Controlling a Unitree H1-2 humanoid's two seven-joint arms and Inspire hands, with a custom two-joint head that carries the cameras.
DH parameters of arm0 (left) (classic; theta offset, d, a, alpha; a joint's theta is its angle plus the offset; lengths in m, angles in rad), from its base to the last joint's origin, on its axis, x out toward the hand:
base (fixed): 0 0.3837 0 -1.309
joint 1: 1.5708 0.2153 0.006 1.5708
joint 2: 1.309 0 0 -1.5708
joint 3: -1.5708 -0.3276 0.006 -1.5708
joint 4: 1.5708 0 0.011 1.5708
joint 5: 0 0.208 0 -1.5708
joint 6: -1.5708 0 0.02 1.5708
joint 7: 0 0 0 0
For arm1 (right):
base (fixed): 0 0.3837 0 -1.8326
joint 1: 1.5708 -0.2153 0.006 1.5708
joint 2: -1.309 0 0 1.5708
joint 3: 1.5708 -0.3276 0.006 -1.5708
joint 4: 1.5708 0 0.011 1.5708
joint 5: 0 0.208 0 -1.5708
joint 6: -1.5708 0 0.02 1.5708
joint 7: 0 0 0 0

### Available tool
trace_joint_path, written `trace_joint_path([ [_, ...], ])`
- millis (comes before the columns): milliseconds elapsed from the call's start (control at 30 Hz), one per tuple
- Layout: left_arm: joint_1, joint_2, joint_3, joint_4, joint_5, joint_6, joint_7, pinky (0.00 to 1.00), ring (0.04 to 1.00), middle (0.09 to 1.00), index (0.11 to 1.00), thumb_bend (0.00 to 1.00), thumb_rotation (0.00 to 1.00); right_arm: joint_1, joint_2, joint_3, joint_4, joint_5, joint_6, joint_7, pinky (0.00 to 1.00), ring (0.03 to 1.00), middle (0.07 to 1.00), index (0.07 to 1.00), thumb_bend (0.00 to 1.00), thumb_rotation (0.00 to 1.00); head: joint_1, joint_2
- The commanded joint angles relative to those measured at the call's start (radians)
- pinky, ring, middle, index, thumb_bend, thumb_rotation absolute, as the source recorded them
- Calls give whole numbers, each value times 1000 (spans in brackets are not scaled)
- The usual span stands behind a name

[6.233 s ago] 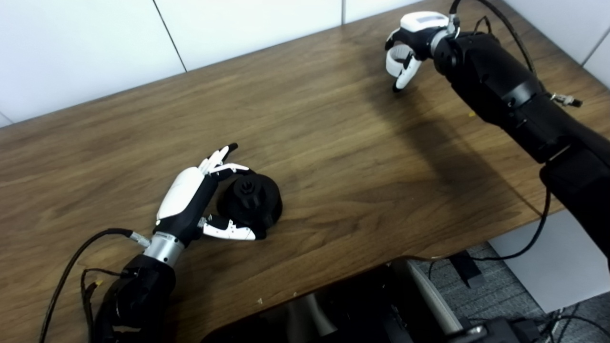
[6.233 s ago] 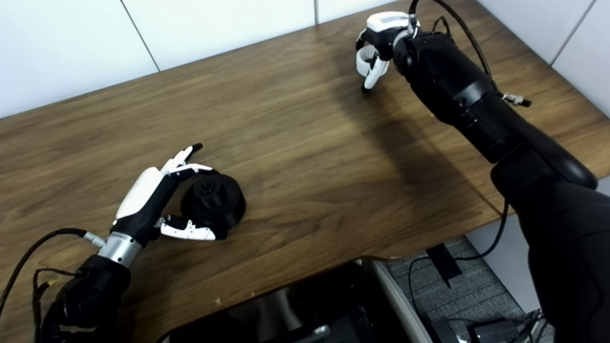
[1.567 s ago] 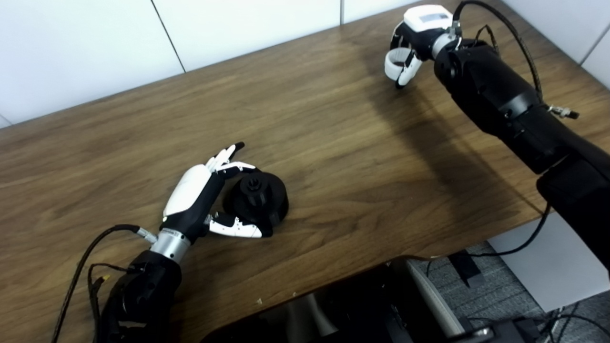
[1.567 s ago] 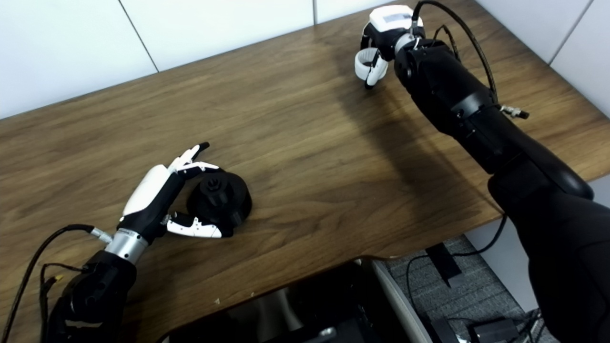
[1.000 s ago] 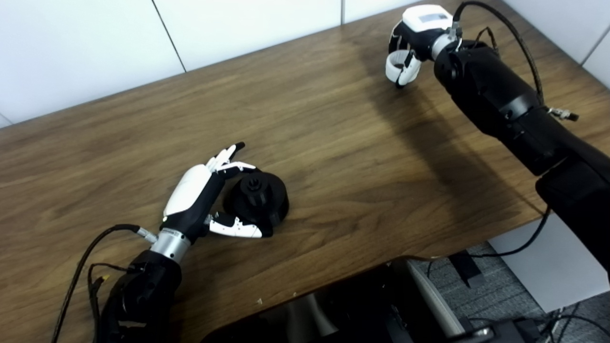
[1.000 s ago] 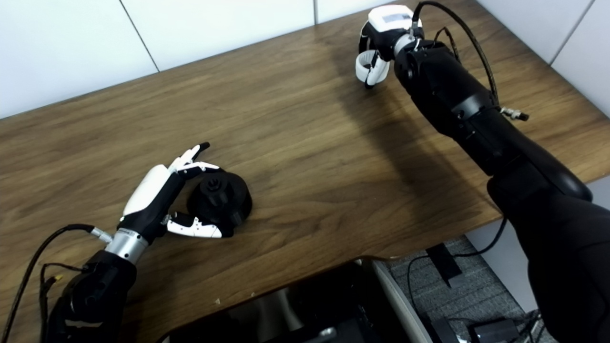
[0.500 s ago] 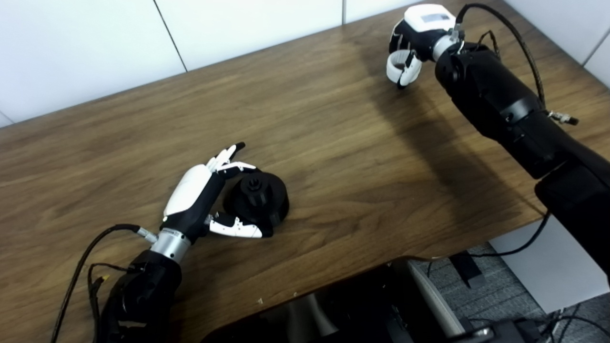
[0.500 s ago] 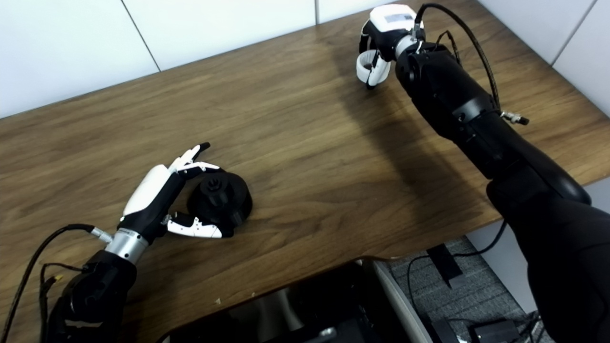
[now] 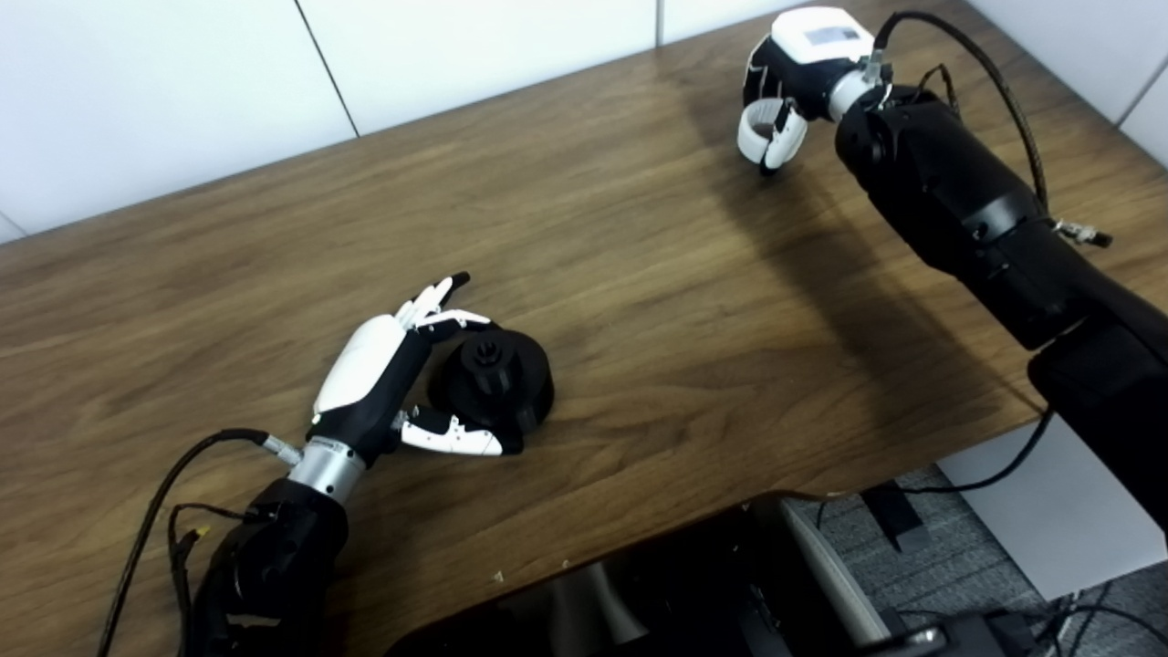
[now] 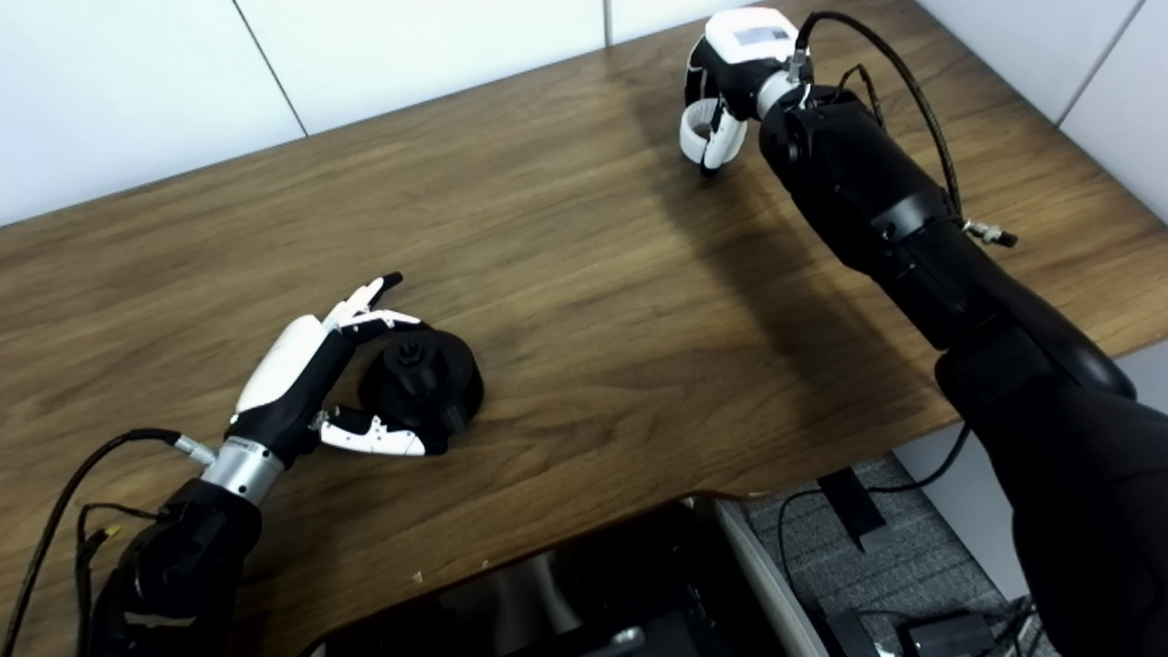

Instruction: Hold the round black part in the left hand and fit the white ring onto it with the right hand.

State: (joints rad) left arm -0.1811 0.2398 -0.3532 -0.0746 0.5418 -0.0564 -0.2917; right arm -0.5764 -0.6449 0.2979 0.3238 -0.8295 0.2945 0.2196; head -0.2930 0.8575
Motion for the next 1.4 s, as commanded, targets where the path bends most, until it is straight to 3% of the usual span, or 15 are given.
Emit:
trace_joint_path([
  [0, -22, 6, 0, -16, 4, -8, 4, 1000, 1000, 1000, 633, 1000, 340, -39, -32, -23, -32, 2, -18, -22, 843, 602, 464, 524, 526, 3, 3, 1],
  [67, -22, 6, 0, -15, 5, -9, 5, 1000, 1000, 1000, 634, 1000, 337, -41, -34, -27, -33, 1, -25, -29, 692, 578, 460, 527, 526, 3, 3, 1],
  [233, -23, 6, 0, -10, 4, -14, 8, 1000, 1000, 1000, 633, 1000, 335, -51, -36, -26, -44, -13, -10, -13, 783, 617, 469, 520, 527, 4, 3, 1],
  [400, -26, 4, 0, -6, 5, -12, 8, 1000, 1000, 1000, 634, 1000, 334, -62, -38, -38, -58, 1, -9, -2, 466, 518, 476, 510, 529, 4, 7, 4],
  [500, -28, 2, 1, -2, 4, -14, 11, 1000, 1000, 1000, 634, 1000, 335, -68, -44, -40, -69, -3, -23, 0, 411, 504, 478, 506, 530, 3, 5, 1],
  [533, -28, 1, 1, 0, 3, -16, 13, 1000, 1000, 1000, 632, 1000, 331, -70, -48, -38, -72, -8, -27, 2, 617, 567, 480, 505, 530, 3, 5, 1],
  [600, -28, 0, 1, 1, 4, -16, 15, 1000, 1000, 1000, 631, 1000, 331, -74, -56, -36, -91, -17, -30, 7, 792, 614, 480, 506, 530, 4, 5, 1],
  [633, -29, 0, 1, 0, 4, -15, 14, 1000, 1000, 1000, 632, 1000, 326, -76, -58, -37, -102, -19, -32, 6, 946, 639, 477, 511, 529, 3, 5, 1],
  [667, -29, 0, 1, 1, 3, -16, 15, 1000, 1000, 1000, 632, 1000, 326, -78, -63, -37, -114, -22, -35, 8, 957, 637, 476, 512, 529, 3, 5, 1],
  [767, -31, -1, 1, 4, 3, -19, 16, 1000, 1000, 1000, 632, 1000, 327, -81, -68, -41, -137, -19, -46, 6, 540, 513, 463, 525, 527, 2, 4, 1],
  [800, -31, -1, 1, 5, 3, -19, 16, 1000, 1000, 1000, 632, 1000, 327, -82, -68, -44, -140, -17, -50, 4, 471, 485, 461, 527, 526, 2, 4, 1],
  [1033, -34, 1, 1, 3, 3, -12, 11, 1000, 1000, 1000, 633, 1000, 325, -98, -72, -49, -167, -22, -73, 5, 371, 456, 470, 517, 528, 1, 4, -1],
  [1100, -35, 1, 2, 6, 2, -16, 13, 1000, 1000, 1000, 632, 1000, 324, -102, -72, -48, -176, -30, -69, 10, 580, 512, 470, 518, 528, 2, 4, -1],
  [1200, -36, 2, 1, 7, 3, -15, 12, 1000, 1000, 1000, 631, 1000, 324, -108, -72, -46, -187, -40, -69, 19, 792, 559, 470, 520, 528, 3, 4, -2],
  [1367, -36, 0, 0, 5, 6, -14, 13, 1000, 1000, 1000, 631, 1000, 333, -104, -73, -49, -201, -47, -74, 29, 941, 573, 473, 516, 528, 4, 15, -1],
])
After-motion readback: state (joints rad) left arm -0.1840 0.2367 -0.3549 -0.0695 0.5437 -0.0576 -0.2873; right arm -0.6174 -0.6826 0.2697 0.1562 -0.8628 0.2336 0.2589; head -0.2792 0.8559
